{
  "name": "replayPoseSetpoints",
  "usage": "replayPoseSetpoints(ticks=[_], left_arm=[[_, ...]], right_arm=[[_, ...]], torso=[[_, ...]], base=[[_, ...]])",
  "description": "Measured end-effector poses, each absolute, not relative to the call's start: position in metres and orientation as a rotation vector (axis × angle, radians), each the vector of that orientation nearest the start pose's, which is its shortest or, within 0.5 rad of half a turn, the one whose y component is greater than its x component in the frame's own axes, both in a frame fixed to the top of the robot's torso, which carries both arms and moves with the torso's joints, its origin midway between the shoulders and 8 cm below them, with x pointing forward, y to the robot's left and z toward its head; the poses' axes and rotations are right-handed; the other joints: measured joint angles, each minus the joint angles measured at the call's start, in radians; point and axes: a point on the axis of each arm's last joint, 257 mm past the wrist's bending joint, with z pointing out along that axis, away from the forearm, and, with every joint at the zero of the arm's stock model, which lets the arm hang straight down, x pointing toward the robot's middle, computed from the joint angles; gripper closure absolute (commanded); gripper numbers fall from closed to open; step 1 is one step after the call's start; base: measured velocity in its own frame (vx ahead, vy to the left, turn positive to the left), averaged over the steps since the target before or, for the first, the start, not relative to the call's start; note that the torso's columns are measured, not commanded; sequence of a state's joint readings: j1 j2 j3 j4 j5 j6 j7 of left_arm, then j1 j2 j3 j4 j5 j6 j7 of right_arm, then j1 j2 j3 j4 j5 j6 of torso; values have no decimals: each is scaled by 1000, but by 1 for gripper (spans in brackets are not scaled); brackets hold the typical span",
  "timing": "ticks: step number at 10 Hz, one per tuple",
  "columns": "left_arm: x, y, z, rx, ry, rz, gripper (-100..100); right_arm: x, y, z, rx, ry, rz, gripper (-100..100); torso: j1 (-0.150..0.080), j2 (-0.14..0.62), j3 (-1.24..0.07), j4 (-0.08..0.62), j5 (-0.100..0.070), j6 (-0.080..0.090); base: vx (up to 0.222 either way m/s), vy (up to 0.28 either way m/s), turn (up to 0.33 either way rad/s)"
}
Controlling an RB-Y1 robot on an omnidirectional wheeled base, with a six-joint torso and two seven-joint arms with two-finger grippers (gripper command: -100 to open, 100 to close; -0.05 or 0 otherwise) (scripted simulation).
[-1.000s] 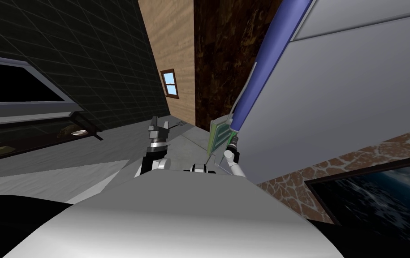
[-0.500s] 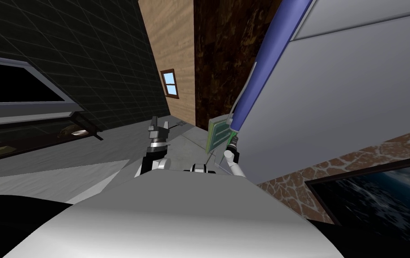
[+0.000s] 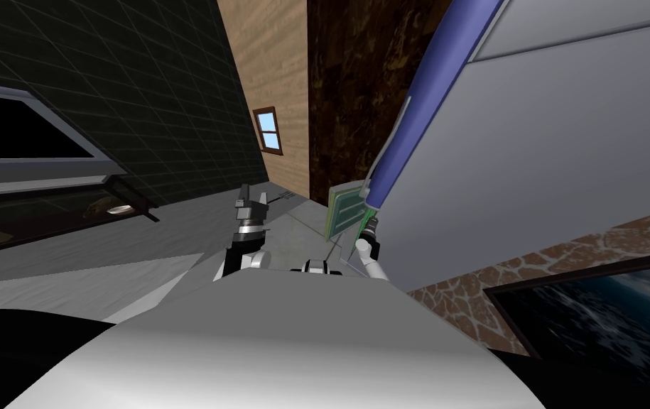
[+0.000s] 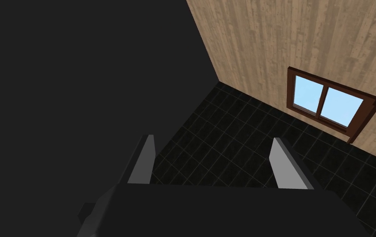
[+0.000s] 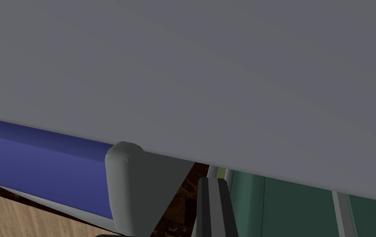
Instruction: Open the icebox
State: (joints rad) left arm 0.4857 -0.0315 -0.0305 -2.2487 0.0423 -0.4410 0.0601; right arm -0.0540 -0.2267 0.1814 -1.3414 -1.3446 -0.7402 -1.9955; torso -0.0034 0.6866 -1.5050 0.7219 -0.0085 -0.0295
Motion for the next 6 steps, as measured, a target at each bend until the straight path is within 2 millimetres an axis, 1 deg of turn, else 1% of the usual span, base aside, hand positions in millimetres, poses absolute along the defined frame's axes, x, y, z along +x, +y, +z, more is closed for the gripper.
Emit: replayPoseSetpoints(ticks=[2, 5, 6], left_arm=[[361, 278, 4, -797, 593, -1402, 0], [361, 278, 4, -797, 593, -1402, 0], [361, 278, 4, -797, 593, -1402, 0]], right_arm=[[507, -376, -238, -901, 1439, -1712, -100], [508, -373, -238, -902, 1439, -1706, -100], [508, -373, -238, -901, 1443, -1707, -100]], torso=[[-4, 0, 0, 0, -1, 0], [0, -1, -1, -2, -1, 1], [-1, -2, -1, -1, -1, -1]], base=[[-2, -14, 21], [10, 9, -12], [-8, 5, 44]])
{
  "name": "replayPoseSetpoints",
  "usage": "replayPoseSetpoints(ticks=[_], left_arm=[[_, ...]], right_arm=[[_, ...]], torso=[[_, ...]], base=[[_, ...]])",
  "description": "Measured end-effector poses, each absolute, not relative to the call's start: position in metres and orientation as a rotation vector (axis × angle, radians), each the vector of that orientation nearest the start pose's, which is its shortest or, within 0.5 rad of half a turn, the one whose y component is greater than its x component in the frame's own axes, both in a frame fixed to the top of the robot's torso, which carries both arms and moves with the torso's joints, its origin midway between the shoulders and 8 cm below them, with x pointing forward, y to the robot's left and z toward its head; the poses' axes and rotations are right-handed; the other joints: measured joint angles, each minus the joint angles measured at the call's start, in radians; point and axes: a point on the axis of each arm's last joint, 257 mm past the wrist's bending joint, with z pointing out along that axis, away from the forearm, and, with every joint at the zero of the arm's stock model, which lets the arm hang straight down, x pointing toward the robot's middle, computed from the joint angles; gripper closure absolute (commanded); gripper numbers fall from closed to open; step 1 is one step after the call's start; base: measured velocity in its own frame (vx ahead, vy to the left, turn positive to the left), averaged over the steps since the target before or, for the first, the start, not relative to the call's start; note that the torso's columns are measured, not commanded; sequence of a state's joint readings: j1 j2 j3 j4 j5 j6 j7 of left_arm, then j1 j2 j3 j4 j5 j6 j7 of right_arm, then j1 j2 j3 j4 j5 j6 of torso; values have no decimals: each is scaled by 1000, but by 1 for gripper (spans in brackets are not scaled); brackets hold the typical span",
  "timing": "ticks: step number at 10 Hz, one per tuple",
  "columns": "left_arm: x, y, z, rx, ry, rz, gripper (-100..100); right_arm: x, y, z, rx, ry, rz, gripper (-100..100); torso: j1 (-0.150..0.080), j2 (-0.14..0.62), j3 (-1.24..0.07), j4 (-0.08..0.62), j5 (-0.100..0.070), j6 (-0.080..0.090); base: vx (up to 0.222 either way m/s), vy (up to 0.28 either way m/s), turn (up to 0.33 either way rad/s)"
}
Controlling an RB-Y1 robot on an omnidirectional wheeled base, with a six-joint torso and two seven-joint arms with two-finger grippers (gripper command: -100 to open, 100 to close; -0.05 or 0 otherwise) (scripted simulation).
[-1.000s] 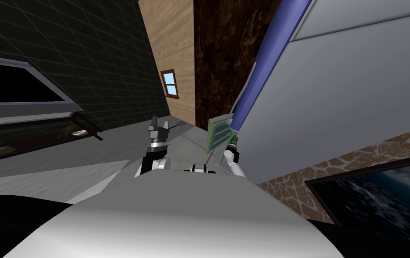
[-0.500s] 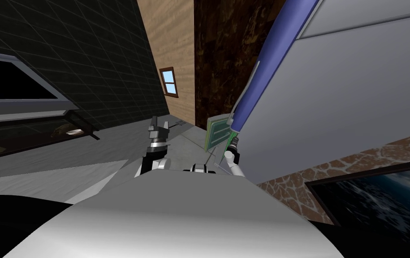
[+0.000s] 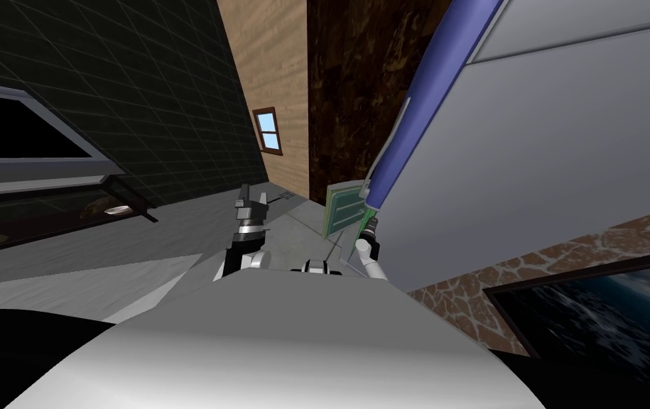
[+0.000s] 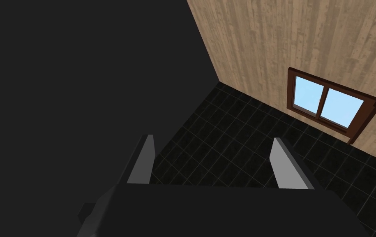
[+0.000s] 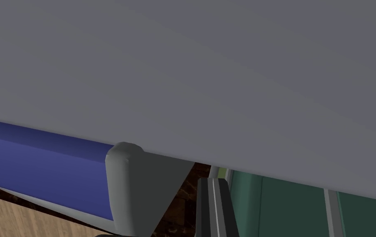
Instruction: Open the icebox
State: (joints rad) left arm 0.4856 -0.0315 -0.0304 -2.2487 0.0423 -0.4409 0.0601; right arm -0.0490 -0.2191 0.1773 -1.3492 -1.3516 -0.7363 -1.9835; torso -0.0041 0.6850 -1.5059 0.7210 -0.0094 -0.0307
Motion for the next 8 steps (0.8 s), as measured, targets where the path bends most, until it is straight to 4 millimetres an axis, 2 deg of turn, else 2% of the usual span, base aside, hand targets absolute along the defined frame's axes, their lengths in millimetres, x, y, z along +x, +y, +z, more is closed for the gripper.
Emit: replayPoseSetpoints(ticks=[1, 2, 3, 5, 6, 7, 8], left_arm=[[361, 278, 4, -797, 593, -1402, 0], [361, 278, 4, -797, 593, -1402, 0], [361, 278, 3, -797, 593, -1402, 0], [361, 278, 4, -797, 593, -1402, 0], [361, 278, 4, -797, 593, -1402, 0], [361, 278, 4, -797, 593, -1403, 0], [361, 278, 4, -797, 593, -1403, 0]], right_arm=[[508, -372, -238, -903, 1442, -1709, -100], [511, -364, -238, -915, 1434, -1686, -100], [517, -356, -240, -928, 1433, -1661, -100], [525, -345, -252, -958, 1450, -1610, -100], [526, -343, -252, -961, 1451, -1605, -100], [535, -334, -253, -1059, 1380, -1631, -100], [540, -324, -263, -1174, 1314, -1655, -100]], torso=[[1, 1, 0, 0, 0, 0], [1, 17, 8, 6, 5, 18], [4, 37, 20, 12, 8, 27], [5, 59, 34, 19, 10, 31], [5, 63, 36, 20, 10, 31], [3, 66, 38, 21, 9, 30], [3, 63, 36, 20, 9, 30]], base=[[45, -5, 181], [132, 0, 101], [159, -9, 39], [117, -6, 34], [-72, -31, 324], [-130, -53, 493], [-79, -41, 174]])
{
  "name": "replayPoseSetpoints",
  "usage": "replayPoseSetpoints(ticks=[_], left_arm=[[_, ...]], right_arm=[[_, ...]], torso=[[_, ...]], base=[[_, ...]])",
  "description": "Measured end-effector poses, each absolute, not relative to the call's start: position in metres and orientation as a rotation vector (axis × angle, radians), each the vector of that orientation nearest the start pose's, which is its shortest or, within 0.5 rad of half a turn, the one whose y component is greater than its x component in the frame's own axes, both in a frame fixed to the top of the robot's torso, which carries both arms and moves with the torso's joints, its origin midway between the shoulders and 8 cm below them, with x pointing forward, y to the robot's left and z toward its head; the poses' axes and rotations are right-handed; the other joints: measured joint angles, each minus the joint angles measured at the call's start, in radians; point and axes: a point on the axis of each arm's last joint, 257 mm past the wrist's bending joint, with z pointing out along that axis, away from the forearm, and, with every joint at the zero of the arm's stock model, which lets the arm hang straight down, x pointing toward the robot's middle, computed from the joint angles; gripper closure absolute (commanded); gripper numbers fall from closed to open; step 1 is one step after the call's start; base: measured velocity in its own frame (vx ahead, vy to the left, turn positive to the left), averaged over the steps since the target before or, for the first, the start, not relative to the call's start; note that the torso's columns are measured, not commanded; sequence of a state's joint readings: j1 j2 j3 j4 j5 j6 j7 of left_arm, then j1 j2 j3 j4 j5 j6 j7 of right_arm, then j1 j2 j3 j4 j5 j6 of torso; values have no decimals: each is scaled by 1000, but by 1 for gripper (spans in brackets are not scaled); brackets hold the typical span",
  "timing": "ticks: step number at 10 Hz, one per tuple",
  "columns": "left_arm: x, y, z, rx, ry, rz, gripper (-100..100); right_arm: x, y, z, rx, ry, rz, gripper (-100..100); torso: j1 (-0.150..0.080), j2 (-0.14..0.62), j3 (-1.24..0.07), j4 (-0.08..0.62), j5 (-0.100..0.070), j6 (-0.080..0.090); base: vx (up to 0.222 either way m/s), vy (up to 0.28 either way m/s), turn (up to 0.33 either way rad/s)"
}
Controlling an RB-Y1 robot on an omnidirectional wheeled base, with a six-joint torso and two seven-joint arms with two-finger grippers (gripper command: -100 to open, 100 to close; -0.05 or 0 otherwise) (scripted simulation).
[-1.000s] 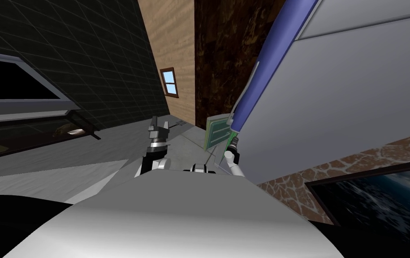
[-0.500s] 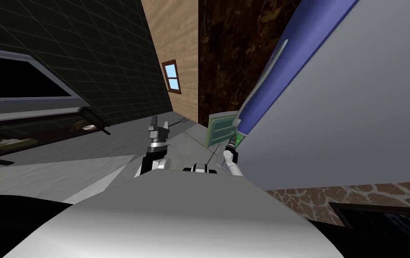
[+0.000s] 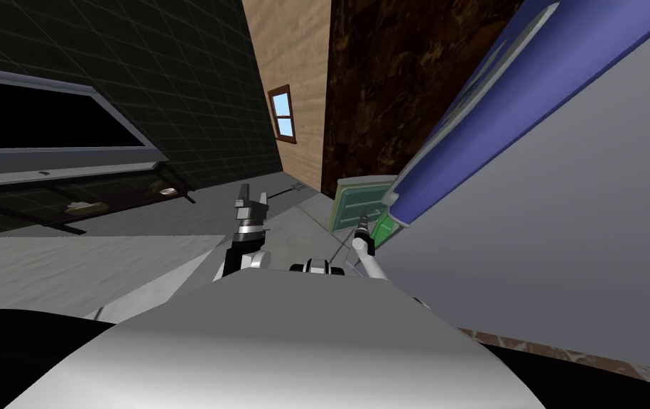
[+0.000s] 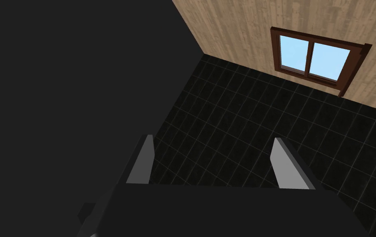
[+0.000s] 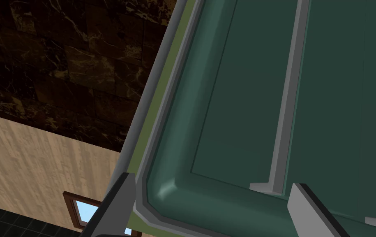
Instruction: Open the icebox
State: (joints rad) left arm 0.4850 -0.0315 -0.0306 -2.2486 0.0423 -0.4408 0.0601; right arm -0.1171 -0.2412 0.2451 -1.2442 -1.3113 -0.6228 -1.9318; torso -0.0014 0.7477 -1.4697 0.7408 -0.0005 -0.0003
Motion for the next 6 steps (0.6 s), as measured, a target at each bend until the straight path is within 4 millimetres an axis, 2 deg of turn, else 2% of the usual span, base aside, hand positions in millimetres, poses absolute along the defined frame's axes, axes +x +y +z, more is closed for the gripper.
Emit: replayPoseSetpoints(ticks=[1, 4, 6], left_arm=[[361, 278, 4, -797, 593, -1402, 0], [361, 278, 4, -797, 593, -1402, 0], [361, 278, 4, -797, 593, -1402, 0]], right_arm=[[543, -320, -271, -1260, 1267, -1675, -100], [546, -302, -277, -1451, 1120, -1719, -100], [548, -296, -279, -1514, 1069, -1749, -100]], torso=[[0, -8, -5, -2, 0, 2], [3, -14, -9, -4, 1, 0], [1, -9, -6, -3, 0, 0]], base=[[-25, -19, -27], [11, 4, -9], [5, 1, 1]])
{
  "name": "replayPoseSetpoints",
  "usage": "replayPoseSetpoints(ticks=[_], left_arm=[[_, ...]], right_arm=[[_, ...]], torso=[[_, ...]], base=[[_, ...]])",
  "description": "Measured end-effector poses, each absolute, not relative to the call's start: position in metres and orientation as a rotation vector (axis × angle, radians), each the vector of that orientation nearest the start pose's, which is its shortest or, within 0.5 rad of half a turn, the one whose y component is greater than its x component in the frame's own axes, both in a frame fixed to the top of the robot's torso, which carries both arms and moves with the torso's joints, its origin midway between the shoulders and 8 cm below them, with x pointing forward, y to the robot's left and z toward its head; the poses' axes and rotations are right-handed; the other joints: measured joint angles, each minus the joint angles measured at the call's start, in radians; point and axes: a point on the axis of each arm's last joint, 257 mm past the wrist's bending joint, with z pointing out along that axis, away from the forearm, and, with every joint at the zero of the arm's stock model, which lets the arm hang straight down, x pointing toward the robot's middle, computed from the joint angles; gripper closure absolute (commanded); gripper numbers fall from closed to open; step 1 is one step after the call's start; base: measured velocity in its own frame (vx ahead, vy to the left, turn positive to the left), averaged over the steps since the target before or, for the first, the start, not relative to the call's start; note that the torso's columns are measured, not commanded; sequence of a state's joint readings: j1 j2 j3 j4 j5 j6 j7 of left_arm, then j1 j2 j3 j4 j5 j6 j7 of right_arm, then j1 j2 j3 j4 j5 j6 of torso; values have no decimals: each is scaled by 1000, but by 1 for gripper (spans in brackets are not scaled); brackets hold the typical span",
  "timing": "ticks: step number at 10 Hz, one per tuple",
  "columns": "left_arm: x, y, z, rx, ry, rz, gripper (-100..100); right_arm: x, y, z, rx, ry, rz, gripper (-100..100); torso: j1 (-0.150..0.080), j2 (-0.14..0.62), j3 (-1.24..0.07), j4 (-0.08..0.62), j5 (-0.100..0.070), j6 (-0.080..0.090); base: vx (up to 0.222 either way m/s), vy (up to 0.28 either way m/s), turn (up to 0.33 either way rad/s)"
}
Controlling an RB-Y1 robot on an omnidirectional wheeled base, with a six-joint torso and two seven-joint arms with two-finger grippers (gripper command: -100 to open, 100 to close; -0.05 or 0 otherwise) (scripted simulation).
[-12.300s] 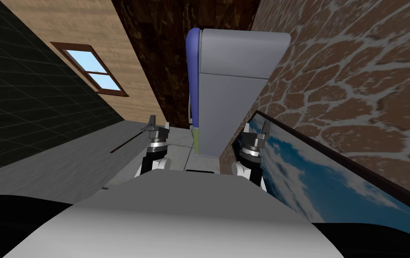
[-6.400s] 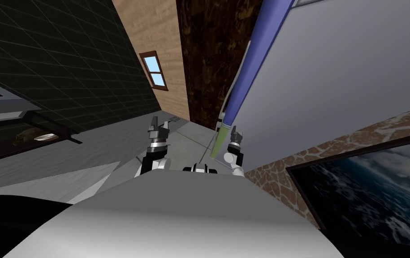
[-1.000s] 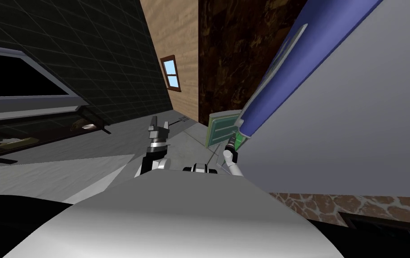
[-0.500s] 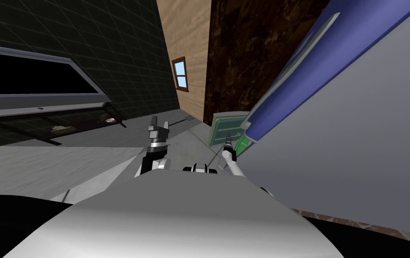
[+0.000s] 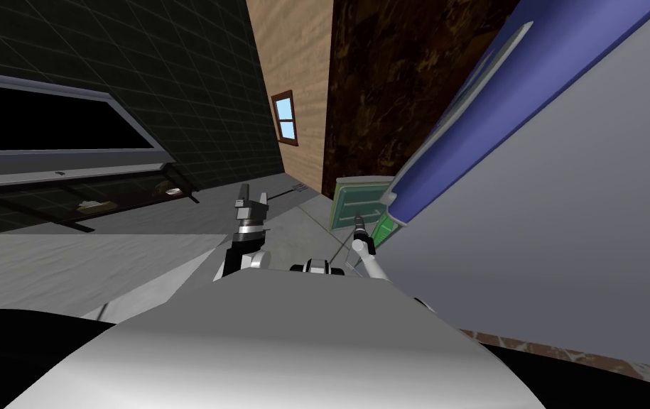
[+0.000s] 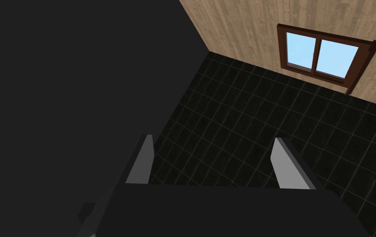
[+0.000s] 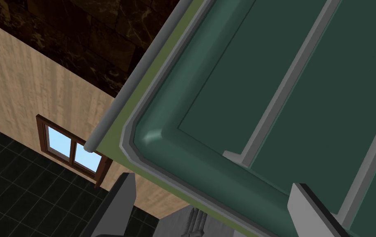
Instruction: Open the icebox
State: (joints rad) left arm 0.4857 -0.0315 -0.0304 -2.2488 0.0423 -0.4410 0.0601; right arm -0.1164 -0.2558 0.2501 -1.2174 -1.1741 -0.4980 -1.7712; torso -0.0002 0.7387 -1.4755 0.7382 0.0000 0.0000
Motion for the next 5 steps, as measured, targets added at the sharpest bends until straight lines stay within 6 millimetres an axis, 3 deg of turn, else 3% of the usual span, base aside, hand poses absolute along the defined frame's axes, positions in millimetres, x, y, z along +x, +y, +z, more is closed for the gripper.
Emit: replayPoseSetpoints(ticks=[2, 3, 5], left_arm=[[361, 278, 4, -797, 593, -1402, 0], [361, 278, 4, -797, 593, -1402, 0], [361, 278, 4, -798, 593, -1402, 0]], right_arm=[[547, -296, -279, -1552, 1040, -1781, -100], [547, -296, -279, -1555, 1037, -1784, 100], [548, -299, -278, -1552, 1046, -1790, 100]], torso=[[0, 1, 0, 0, 0, 0], [0, 0, 0, 0, 0, 0], [4, -5, -3, -1, 1, 0]], base=[[0, 0, 0], [0, 0, 0], [120, 116, -64]])
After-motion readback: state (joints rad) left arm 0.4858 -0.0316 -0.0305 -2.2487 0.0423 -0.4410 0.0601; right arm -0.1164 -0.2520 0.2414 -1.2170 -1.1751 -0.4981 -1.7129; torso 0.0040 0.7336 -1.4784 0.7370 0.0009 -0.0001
